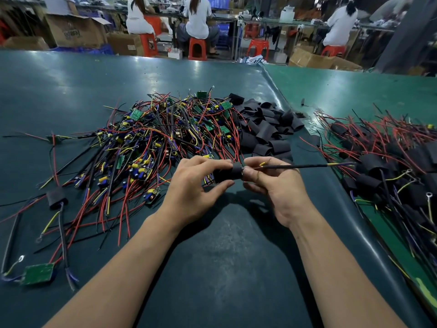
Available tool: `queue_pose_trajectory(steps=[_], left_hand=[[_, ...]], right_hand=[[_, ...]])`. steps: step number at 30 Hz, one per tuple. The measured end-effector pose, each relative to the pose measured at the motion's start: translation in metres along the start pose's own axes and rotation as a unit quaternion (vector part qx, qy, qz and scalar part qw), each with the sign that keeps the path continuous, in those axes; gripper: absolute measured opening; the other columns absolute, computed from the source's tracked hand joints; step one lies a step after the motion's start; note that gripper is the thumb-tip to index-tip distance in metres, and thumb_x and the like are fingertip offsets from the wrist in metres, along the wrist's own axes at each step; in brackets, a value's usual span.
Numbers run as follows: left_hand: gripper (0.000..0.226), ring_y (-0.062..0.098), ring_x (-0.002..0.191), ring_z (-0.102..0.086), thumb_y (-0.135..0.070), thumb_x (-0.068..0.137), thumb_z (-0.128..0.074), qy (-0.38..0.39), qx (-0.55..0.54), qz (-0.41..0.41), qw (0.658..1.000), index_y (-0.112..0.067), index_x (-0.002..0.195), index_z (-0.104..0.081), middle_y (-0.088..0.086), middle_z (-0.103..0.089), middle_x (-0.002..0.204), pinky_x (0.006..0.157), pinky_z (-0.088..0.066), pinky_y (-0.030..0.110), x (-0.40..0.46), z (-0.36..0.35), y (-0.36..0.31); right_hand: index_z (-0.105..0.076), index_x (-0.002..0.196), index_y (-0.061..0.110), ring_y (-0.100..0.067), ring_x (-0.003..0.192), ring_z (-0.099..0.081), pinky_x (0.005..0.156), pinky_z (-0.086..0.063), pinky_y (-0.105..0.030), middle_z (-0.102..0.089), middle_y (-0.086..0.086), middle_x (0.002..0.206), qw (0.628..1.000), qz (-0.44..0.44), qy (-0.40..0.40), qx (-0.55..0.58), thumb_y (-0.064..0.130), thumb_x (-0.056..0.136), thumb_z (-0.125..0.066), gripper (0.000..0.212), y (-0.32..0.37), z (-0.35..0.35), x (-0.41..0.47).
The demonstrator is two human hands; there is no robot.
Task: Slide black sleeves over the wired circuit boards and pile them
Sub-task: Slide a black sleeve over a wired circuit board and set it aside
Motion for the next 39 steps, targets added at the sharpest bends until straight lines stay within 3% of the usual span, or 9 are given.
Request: queue_pose_trajectory(steps=[7,15,20,24,26,28,33,36,39], left_hand=[[0.038,0.013,0.092,-0.056,-0.025,0.077,-0.081,0.008,0.043,-0.023,0.999,-0.016,0.113,-0.073,0.001,-0.070,0.098,0.085,-0.044,0.042,0.000,0.000,-0.003],[0.032,0.014,0.087,-0.058,-0.024,0.077,-0.081,-0.013,0.045,-0.024,0.999,-0.015,0.107,-0.075,-0.003,-0.072,0.099,0.080,-0.049,0.047,0.000,0.001,-0.005],[0.031,0.015,0.088,-0.060,-0.026,0.078,-0.079,-0.010,0.042,-0.035,0.998,-0.015,0.107,-0.074,-0.006,-0.071,0.102,0.079,-0.049,0.049,0.001,0.001,-0.007],[0.030,0.014,0.087,-0.058,-0.028,0.080,-0.075,-0.024,0.038,-0.035,0.998,-0.014,0.107,-0.075,-0.016,-0.063,0.097,0.080,-0.050,0.049,0.001,0.005,-0.007],[0.031,0.018,0.089,-0.062,-0.028,0.081,-0.075,-0.006,0.032,-0.048,0.998,-0.014,0.109,-0.074,-0.012,-0.069,0.107,0.081,-0.049,0.051,0.002,0.001,-0.009],[0.035,0.020,0.093,-0.064,-0.028,0.081,-0.076,0.019,0.025,-0.071,0.997,-0.013,0.112,-0.073,-0.006,-0.071,0.115,0.082,-0.049,0.050,0.001,-0.005,-0.013],[0.039,0.023,0.107,-0.062,-0.034,0.083,-0.077,-0.076,0.055,-0.064,0.994,-0.010,0.113,-0.070,0.002,-0.069,0.117,0.095,-0.047,0.047,0.001,0.014,-0.006],[0.028,0.024,0.104,-0.061,-0.025,0.086,-0.073,-0.105,0.052,-0.052,0.992,-0.008,0.109,-0.070,0.003,-0.068,0.110,0.093,-0.048,0.046,0.000,0.017,-0.004],[0.025,0.025,0.102,-0.061,-0.016,0.085,-0.071,-0.110,0.054,-0.037,0.992,-0.008,0.109,-0.070,0.004,-0.068,0.109,0.092,-0.049,0.045,-0.001,0.016,-0.001]], right_hand=[[-0.074,0.076,0.020,-0.008,0.065,-0.067,0.059,-0.052,-0.019,-0.072,0.001,0.067,0.989,0.081,-0.035,-0.117,0.001,0.076,-0.080,0.020,0.019,0.001,-0.006],[-0.068,0.071,0.009,-0.015,0.061,-0.067,0.058,-0.056,-0.024,-0.071,0.000,0.065,0.996,0.001,-0.090,0.019,-0.008,0.076,-0.076,0.019,-0.002,0.001,-0.008],[-0.073,0.088,0.001,-0.020,0.074,-0.070,0.065,-0.058,-0.024,-0.073,-0.012,0.083,0.989,-0.097,-0.032,0.102,0.002,0.078,-0.073,0.009,-0.020,-0.009,-0.007],[-0.066,0.106,-0.002,-0.022,0.076,-0.071,0.074,-0.061,-0.028,-0.073,-0.014,0.088,0.971,-0.143,0.059,0.183,0.018,0.074,-0.074,0.038,-0.021,-0.025,-0.008],[-0.061,0.110,0.003,-0.017,0.066,-0.069,0.062,-0.060,-0.027,-0.072,-0.008,0.079,0.980,-0.132,0.075,0.126,0.021,0.072,-0.075,0.044,-0.022,-0.026,-0.008],[-0.070,0.096,0.008,-0.010,0.054,-0.060,0.050,-0.053,-0.022,-0.067,-0.004,0.069,0.990,-0.118,0.067,0.028,0.026,0.078,-0.073,0.025,-0.024,-0.024,-0.010],[-0.067,0.073,0.010,-0.008,0.041,-0.053,0.038,-0.043,-0.018,-0.060,0.002,0.051,0.987,-0.005,-0.156,0.047,0.020,0.090,-0.070,0.020,0.007,0.029,-0.004],[-0.057,0.072,0.009,-0.008,0.042,-0.056,0.043,-0.048,-0.019,-0.062,0.002,0.053,0.917,0.051,-0.333,0.215,0.010,0.091,-0.068,0.022,0.018,0.096,-0.014],[-0.056,0.082,0.000,-0.014,0.061,-0.067,0.067,-0.060,-0.025,-0.065,-0.011,0.081,0.827,0.052,-0.408,0.383,-0.006,0.088,-0.066,0.013,0.005,0.136,-0.023]])
Point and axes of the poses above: each hand's wrist, its own x-axis towards the middle knuckle, its own z-axis out of the back of the hand, y = z × x, the point moved 10 cm from there along x, towards the middle knuckle
